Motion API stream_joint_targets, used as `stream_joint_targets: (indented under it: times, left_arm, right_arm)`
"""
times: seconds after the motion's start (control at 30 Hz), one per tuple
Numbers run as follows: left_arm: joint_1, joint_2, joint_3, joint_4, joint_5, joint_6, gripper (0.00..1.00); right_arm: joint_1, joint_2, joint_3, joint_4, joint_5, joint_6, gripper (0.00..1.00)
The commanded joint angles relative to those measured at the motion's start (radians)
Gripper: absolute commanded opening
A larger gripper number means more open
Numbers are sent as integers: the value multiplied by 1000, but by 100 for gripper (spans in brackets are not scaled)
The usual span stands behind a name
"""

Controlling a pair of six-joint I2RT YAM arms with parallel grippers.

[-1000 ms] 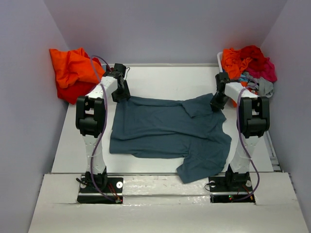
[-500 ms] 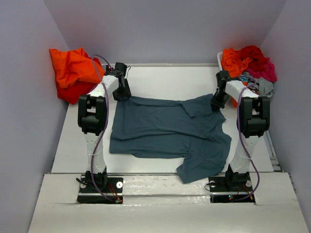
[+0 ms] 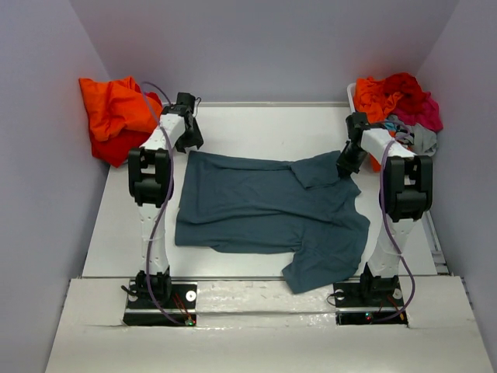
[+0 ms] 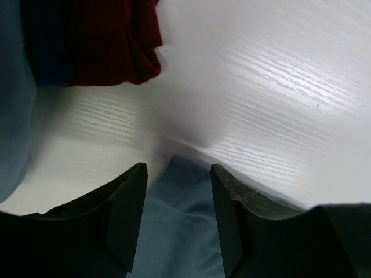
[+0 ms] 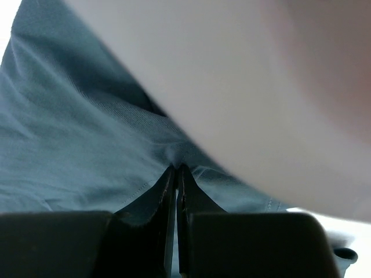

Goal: Fold and stack the t-shirts
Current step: Flatten the tshirt out

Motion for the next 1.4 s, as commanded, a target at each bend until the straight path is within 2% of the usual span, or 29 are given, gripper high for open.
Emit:
stream_joint_targets:
  times: [0.0,0.27,0.57,0.7,0.83,1.07,1.37]
  left_arm:
    - [23,6,45,-59,-15,-6,59]
    - [23,-11,-53,-21,29,-5,57]
    - [23,12,-36,-18,75,12,49]
    - [23,7,-38,-8,81,18,33]
    - [23,-2,-50,-4,83,26,6]
    - [23,-48,-92,1,25,25,6]
    - [23,-147,-144,-10,-54,6,6]
  right_arm:
    - [10,-65,-8,-17,-15,-11,8]
    - [10,-63,2,-21,-20,-11,8]
    - [20,-68,-1,-21,-24,-9,8]
    - [20,-66,1,-20,-29,-9,8]
    - [20,-63,2,-20,-32,-8,8]
    - [29,-62,10,-21,-33,-11,8]
    - [29,-43,97,-59,-44,-17,8]
